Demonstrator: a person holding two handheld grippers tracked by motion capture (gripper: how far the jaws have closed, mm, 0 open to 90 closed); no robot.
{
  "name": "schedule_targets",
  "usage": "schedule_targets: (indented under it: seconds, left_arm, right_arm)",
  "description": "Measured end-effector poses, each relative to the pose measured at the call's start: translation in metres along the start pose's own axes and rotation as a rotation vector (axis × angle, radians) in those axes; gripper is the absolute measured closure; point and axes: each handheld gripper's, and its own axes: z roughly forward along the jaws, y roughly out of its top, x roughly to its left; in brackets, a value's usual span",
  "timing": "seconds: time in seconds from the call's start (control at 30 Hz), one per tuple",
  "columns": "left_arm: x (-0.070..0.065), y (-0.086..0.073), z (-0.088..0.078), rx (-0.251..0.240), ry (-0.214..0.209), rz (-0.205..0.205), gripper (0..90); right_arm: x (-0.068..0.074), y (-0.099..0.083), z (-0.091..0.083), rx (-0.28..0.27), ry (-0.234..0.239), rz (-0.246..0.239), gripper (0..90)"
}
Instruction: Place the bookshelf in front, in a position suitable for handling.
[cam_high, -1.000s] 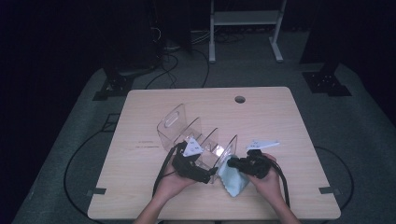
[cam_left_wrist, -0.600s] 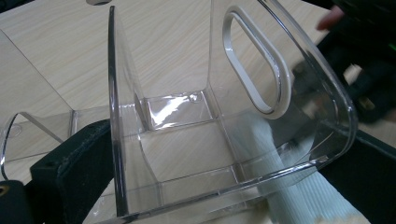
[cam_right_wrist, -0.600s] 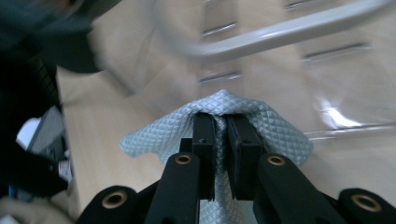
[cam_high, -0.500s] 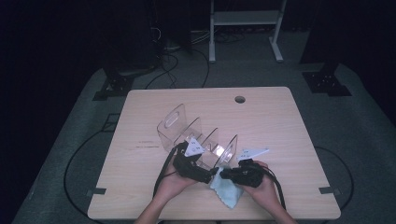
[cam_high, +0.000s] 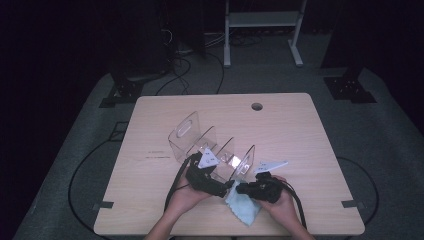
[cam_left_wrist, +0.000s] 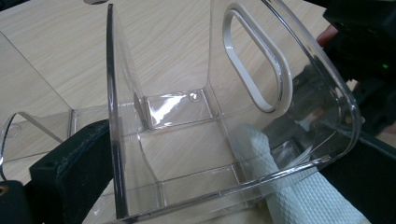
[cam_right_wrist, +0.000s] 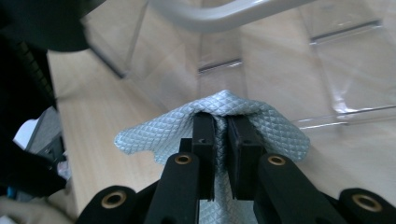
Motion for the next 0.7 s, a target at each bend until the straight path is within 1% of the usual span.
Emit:
schedule_targets:
  seconds: [0.03, 0.07, 0.1, 0.17, 0.23, 0.3, 0.4, 0.43, 0.47, 0.5, 0.53, 0.57, 0.63, 0.7]
  left_arm:
    - [0.000, 0.000, 0.000, 0.000, 0.000, 0.000, 0.5]
    - [0.000, 0.000, 0.000, 0.000, 0.000, 0.000, 0.5]
    - [0.000, 0.000, 0.000, -0.002, 0.001, -0.001, 0.5]
    - [0.000, 0.000, 0.001, -0.003, 0.003, 0.001, 0.5]
    - [0.000, 0.000, 0.000, -0.003, 0.002, 0.001, 0.5]
    - [0.000, 0.000, 0.000, -0.003, 0.002, 0.001, 0.5]
    - [0.000, 0.000, 0.000, -0.002, 0.002, 0.002, 0.5]
    - [0.000, 0.000, 0.000, -0.001, 0.001, 0.001, 0.5]
    - [0.000, 0.000, 0.000, -0.001, 0.001, 0.001, 0.5]
    - [0.000, 0.000, 0.000, -0.002, 0.000, 0.001, 0.5]
    - [0.000, 0.000, 0.000, -0.002, 0.000, 0.001, 0.5]
    - [0.000, 0.000, 0.000, -0.001, 0.000, 0.001, 0.5]
    - [0.000, 0.000, 0.000, -0.003, -0.001, 0.002, 0.4]
    - [0.001, 0.000, 0.001, -0.002, -0.004, 0.004, 0.3]
  right_arm:
    - [0.000, 0.001, 0.000, 0.006, 0.002, -0.012, 82.0]
    - [0.000, 0.001, 0.000, 0.006, 0.002, -0.012, 82.0]
    - [-0.003, 0.001, 0.000, 0.004, 0.007, -0.002, 82.0]
    - [-0.013, 0.001, 0.000, 0.002, -0.031, 0.019, 81.9]
    - [-0.016, 0.000, 0.000, 0.004, -0.030, 0.035, 81.9]
    - [-0.012, 0.000, 0.000, 0.007, -0.042, 0.035, 82.0]
    - [0.001, -0.002, 0.004, 0.027, 0.008, 0.000, 82.1]
    - [0.005, -0.002, 0.005, 0.029, 0.011, -0.011, 82.1]
    - [0.005, -0.002, 0.005, 0.029, 0.011, -0.011, 82.1]
    - [0.008, 0.001, 0.001, 0.017, 0.005, -0.025, 82.2]
    - [0.008, 0.001, 0.001, 0.017, 0.005, -0.025, 82.2]
    - [0.008, 0.003, -0.002, -0.001, 0.001, -0.027, 82.2]
    - [0.009, 0.007, -0.012, -0.069, -0.002, -0.024, 82.2]
    - [0.008, 0.007, -0.012, -0.063, -0.003, -0.025, 82.2]
